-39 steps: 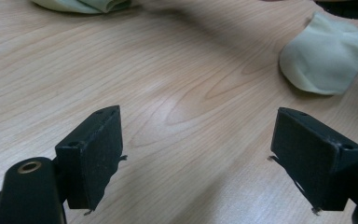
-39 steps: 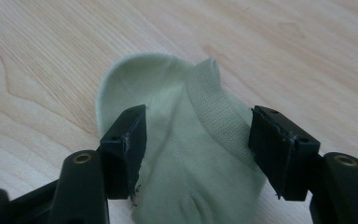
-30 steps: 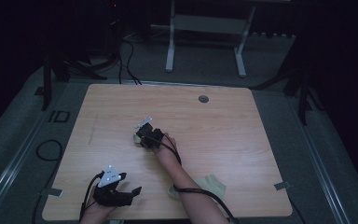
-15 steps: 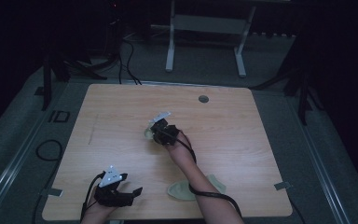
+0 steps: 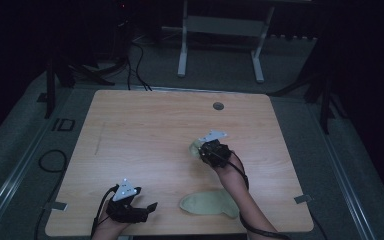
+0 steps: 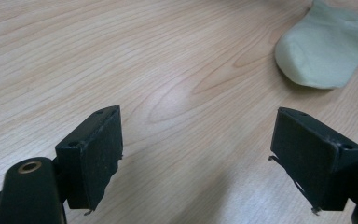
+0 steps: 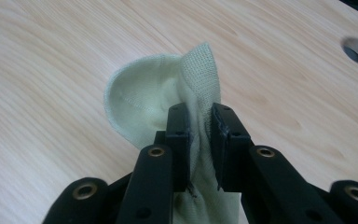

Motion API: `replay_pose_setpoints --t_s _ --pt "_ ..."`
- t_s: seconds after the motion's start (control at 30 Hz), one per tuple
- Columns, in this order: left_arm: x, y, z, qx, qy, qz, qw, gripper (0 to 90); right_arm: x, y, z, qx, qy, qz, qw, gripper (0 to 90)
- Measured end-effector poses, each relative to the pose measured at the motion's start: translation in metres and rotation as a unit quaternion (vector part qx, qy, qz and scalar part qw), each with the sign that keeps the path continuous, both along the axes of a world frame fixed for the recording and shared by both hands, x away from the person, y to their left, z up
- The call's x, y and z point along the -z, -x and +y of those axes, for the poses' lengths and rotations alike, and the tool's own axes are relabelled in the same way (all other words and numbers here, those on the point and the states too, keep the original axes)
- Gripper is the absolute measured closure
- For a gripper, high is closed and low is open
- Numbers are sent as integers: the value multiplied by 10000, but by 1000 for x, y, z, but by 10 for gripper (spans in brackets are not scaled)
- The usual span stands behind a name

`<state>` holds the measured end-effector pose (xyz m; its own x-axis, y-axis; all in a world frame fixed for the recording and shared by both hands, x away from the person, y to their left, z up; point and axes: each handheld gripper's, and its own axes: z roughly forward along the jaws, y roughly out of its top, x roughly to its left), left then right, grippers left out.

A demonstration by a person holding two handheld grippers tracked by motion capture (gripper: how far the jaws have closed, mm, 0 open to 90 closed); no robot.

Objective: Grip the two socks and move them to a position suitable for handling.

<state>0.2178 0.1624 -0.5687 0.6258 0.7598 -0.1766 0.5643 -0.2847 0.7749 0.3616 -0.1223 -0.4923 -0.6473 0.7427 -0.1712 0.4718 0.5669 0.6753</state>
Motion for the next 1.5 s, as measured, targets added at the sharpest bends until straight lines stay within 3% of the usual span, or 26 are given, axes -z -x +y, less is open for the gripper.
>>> replay_pose_setpoints --t_s 0.17,0.4,0.57,0.63,0.8,0.87,0.97,1.03,1.17,1.2,1.33,1.37,1.5 --pt "-1 0 -5 62 -15 14 10000 170 9 14 -27 108 -8 60 9999 778" --pt "-2 3 -15 226 -192 -24 9996 171 31 32 -45 272 101 234 9993 778" --pt "-3 4 -19 284 -190 -37 9994 171 44 37 -49 317 195 280 9989 777" --pt "-4 3 -23 308 -197 -21 9993 171 57 37 -49 317 278 388 9984 776" --pt "-5 -1 -31 409 -371 -115 9984 171 59 40 -49 361 231 270 9987 774" --pt "-6 -4 -35 453 -343 -120 9983 171 60 40 -48 364 249 261 9987 763" --pt "-11 -10 -43 541 -264 -151 9981 171 57 39 -48 304 225 372 9986 682" --pt "-16 -17 -51 597 -71 -212 9980 170 53 41 -48 217 265 411 9986 602" --pt "-18 -24 -61 695 -97 -219 9973 170 46 45 -50 94 230 434 9987 554" --pt "-21 -29 -68 776 -153 -217 9966 171 35 46 -55 67 66 408 9991 536" --pt "-29 -38 -78 858 -184 -254 9958 171 19 46 -63 61 -116 308 9994 526" --pt "-34 -44 -83 890 -125 -251 9956 171 7 42 -70 93 -268 285 9992 526" --pt "-44 -57 -94 938 -172 -285 9950 175 -8 34 -81 156 -467 203 9986 526"
